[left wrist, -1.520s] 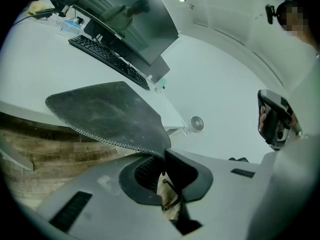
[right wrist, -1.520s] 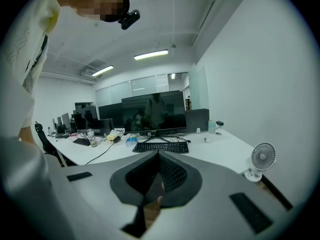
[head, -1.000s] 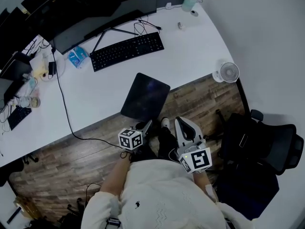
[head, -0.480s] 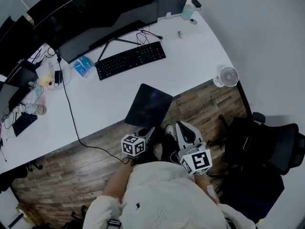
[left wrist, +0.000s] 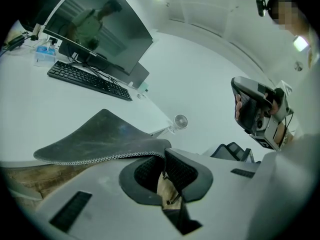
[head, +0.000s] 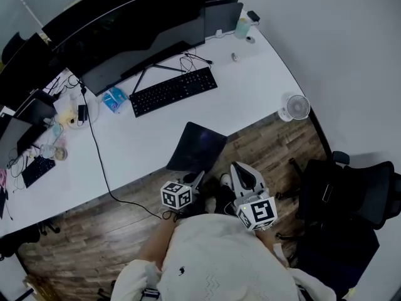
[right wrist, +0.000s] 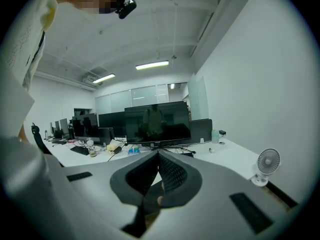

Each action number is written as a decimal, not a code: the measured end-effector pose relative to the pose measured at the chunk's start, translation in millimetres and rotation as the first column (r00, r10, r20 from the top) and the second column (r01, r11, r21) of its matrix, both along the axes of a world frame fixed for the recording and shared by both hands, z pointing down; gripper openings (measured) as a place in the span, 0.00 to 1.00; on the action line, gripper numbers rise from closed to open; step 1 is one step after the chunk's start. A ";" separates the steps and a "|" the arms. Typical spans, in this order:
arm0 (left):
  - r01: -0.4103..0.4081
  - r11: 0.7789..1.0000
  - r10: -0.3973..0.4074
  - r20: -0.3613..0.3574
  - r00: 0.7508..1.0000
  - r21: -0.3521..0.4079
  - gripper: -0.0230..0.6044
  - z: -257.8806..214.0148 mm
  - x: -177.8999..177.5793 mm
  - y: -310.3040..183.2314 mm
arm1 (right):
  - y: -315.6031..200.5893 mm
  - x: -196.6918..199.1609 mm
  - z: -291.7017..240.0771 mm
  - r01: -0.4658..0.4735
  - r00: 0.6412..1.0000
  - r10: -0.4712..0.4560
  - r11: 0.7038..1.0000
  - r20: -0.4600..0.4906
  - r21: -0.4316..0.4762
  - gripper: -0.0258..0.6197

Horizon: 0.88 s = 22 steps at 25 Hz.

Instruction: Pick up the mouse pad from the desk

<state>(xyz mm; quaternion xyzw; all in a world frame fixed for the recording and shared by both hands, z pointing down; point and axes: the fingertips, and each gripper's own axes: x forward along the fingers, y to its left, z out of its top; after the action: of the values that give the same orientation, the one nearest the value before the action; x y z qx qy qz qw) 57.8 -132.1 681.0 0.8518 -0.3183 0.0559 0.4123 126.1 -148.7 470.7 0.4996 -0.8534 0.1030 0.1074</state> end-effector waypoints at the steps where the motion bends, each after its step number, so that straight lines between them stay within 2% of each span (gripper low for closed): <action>1: 0.000 1.000 0.000 0.000 1.000 0.004 0.07 -1.7 -0.5 -0.4 | 0.1 0.2 0.3 -0.002 1.000 0.002 1.000 0.002 -0.001 0.04; 15: 0.047 0.995 -0.046 -0.015 0.999 0.085 0.07 -40.8 -18.9 -17.2 | -2.2 -20.3 -0.2 0.032 0.999 -0.032 0.999 0.013 0.008 0.04; 22: 0.081 0.988 -0.079 -0.018 0.997 0.134 0.07 -59.8 -30.3 -25.4 | -6.6 -20.0 -0.9 0.015 1.000 -0.016 1.000 0.025 0.018 0.04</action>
<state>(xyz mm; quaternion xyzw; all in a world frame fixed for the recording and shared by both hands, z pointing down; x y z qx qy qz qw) 27.5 -157.6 621.2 0.8645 -0.3526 0.0122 0.3580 106.1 -155.3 469.8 0.4926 -0.8593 0.1011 0.0929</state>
